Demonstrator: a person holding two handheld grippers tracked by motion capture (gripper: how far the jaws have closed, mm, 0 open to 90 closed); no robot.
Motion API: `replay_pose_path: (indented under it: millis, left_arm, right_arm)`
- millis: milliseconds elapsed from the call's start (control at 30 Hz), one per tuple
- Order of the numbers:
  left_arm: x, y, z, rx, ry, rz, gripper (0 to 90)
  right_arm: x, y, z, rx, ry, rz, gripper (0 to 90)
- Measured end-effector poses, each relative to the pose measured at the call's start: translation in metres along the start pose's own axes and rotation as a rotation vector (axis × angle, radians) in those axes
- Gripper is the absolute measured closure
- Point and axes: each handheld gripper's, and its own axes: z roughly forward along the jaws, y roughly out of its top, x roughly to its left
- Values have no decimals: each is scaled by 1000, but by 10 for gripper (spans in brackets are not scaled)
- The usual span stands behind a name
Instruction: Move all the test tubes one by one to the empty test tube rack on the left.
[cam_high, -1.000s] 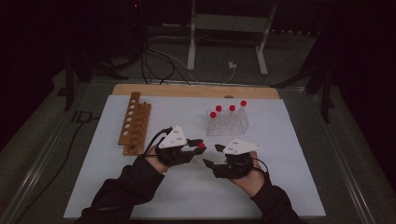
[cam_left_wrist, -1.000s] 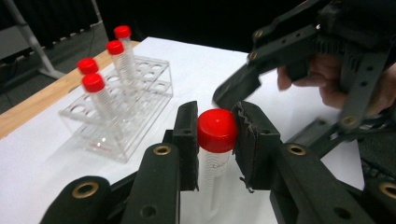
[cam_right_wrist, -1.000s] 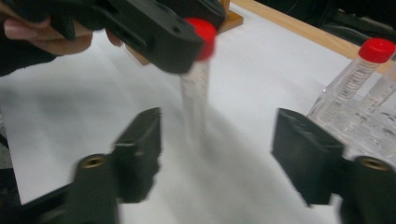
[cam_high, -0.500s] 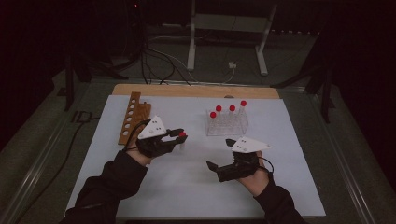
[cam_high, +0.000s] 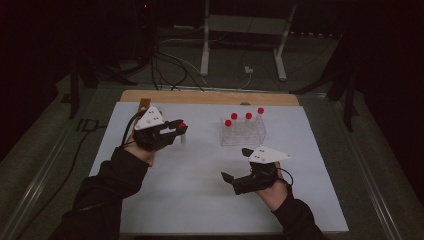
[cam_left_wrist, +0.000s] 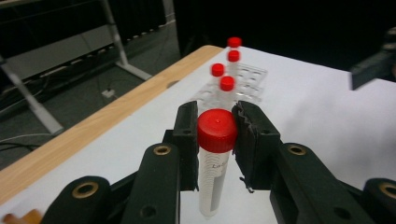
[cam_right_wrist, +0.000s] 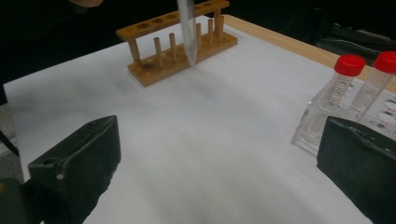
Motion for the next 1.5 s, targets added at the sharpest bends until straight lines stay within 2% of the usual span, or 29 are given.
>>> replay_pose_path:
  millis: [133, 333, 533, 700, 1033, 1500]
  left_arm:
    - [13, 3, -1, -11, 23, -24, 721]
    - [29, 6, -3, -10, 72, -40, 722]
    - [47, 11, -10, -17, 134, -50, 721]
    - [64, 14, -16, -30, 185, -80, 721]
    - [96, 10, -20, -16, 284, -124, 721]
    - [134, 4, -19, -28, 402, -186, 721]
  right_arm:
    - [0, 0, -1, -3, 0, -3, 0]
    - [0, 1, -3, -10, 5, -1, 0]
    - [-1, 1, -4, -12, 12, 2, 0]
    - [-1, 1, -3, -10, 15, 4, 0]
    - [1, 2, -5, -31, 13, 0, 0]
    - [-1, 1, -3, -12, 27, 4, 0]
